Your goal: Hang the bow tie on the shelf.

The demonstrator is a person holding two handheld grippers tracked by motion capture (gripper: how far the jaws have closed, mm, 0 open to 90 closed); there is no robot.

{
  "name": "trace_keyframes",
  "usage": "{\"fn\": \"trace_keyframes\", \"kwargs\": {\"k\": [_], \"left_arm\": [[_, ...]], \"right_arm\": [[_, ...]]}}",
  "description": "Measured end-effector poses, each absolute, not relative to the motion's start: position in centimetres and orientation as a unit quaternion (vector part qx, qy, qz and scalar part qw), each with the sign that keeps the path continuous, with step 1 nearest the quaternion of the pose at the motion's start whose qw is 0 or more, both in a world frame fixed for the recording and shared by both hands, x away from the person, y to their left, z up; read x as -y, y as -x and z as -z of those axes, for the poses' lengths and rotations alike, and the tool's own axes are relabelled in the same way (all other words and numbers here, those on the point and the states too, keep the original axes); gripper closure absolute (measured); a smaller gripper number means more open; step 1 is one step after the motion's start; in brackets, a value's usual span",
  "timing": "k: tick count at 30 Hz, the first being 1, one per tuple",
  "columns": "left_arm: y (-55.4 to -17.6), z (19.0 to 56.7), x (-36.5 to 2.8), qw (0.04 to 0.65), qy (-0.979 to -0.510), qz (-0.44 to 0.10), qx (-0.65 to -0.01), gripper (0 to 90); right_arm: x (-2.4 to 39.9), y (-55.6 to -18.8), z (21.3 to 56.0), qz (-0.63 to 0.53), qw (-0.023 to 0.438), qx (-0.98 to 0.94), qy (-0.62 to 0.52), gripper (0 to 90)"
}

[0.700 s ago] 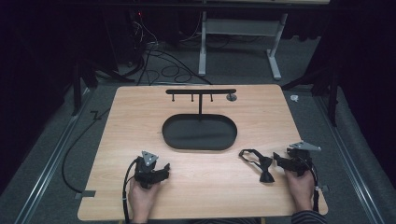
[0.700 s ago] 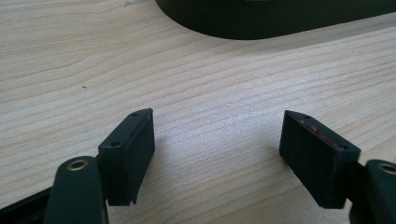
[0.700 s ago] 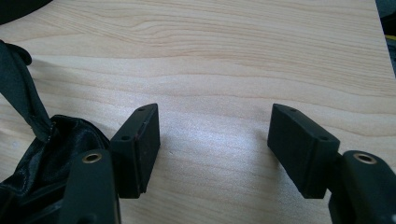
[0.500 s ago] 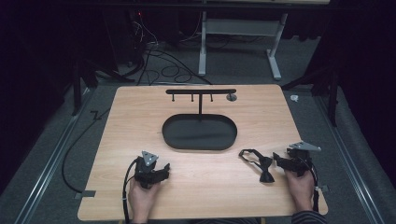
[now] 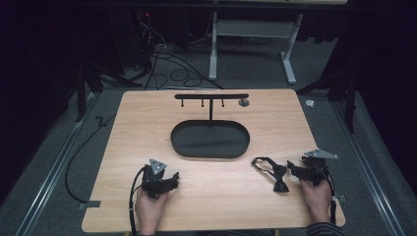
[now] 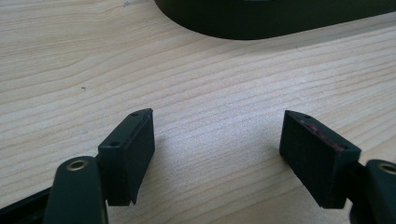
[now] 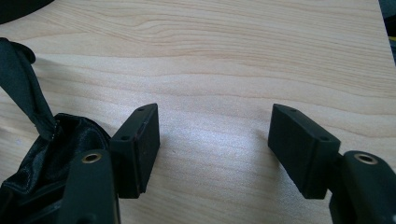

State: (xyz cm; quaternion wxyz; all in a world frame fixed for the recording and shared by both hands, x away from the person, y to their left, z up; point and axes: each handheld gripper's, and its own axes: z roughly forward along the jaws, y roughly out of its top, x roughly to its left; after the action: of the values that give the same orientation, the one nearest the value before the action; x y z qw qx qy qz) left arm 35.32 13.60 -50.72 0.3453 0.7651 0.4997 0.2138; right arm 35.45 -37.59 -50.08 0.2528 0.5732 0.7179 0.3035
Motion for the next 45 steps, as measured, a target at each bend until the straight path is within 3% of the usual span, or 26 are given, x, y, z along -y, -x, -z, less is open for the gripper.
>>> {"fn": "trace_keyframes", "kwargs": {"k": [6, 15, 28, 45], "left_arm": [[-35.3, 50.7, -13.6, 0.345, -0.765, -0.214, -0.5, 27.1], [-35.3, 50.7, -13.6, 0.345, -0.765, -0.214, -0.5, 27.1], [-35.3, 50.7, -13.6, 0.345, -0.765, -0.214, -0.5, 27.1], [-35.4, 50.7, -13.6, 0.345, -0.766, -0.214, -0.499, 27.1]], "right_arm": [[37.6, -35.5, 50.1, -0.304, 0.252, -0.718, -0.573, 35.2], [37.9, -35.3, 50.0, -0.306, 0.257, -0.705, -0.586, 46.2], [38.5, -33.5, 49.0, -0.346, 0.25, -0.692, -0.582, 52.0], [37.0, -32.4, 46.9, -0.375, 0.245, -0.708, -0.545, 54.3]]}}
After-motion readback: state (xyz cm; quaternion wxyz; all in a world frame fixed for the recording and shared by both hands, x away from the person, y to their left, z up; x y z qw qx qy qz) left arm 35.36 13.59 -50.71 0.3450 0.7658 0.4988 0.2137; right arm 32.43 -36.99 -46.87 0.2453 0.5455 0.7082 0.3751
